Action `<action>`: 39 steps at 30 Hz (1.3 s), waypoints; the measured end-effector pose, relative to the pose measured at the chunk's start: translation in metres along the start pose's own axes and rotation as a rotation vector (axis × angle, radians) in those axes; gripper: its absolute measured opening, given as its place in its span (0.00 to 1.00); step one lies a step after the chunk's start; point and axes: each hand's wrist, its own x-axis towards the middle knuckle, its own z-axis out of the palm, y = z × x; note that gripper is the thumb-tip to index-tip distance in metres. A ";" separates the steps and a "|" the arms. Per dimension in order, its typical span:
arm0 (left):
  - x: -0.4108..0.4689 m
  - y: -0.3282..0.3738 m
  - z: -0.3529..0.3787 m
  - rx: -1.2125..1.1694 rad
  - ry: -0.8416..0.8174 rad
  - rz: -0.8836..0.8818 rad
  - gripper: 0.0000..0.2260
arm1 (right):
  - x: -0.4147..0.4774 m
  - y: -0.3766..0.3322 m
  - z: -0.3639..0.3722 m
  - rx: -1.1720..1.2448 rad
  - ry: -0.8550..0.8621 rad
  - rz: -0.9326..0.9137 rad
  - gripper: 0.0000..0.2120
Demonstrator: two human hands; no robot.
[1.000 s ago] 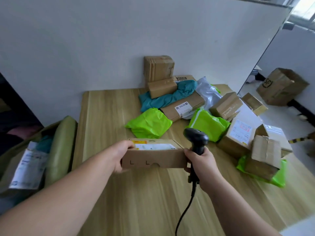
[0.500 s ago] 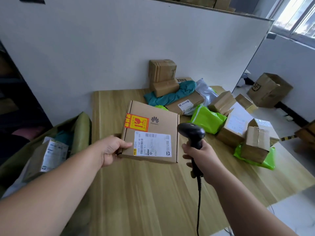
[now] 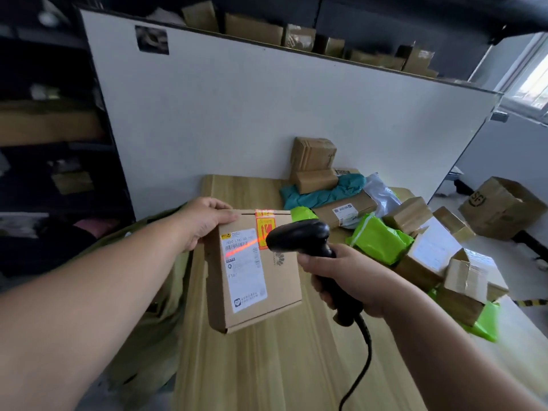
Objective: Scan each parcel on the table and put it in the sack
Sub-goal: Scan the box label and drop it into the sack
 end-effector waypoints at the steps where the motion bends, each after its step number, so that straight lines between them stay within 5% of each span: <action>1: -0.003 0.002 0.001 0.004 0.009 0.008 0.07 | -0.002 -0.002 -0.001 0.007 -0.013 0.011 0.12; 27: -0.019 0.021 0.061 0.035 0.173 0.098 0.08 | -0.025 -0.008 -0.069 0.076 -0.134 0.043 0.17; 39: -0.026 0.013 0.020 0.013 0.297 0.094 0.07 | 0.006 -0.012 -0.050 0.109 -0.184 0.006 0.17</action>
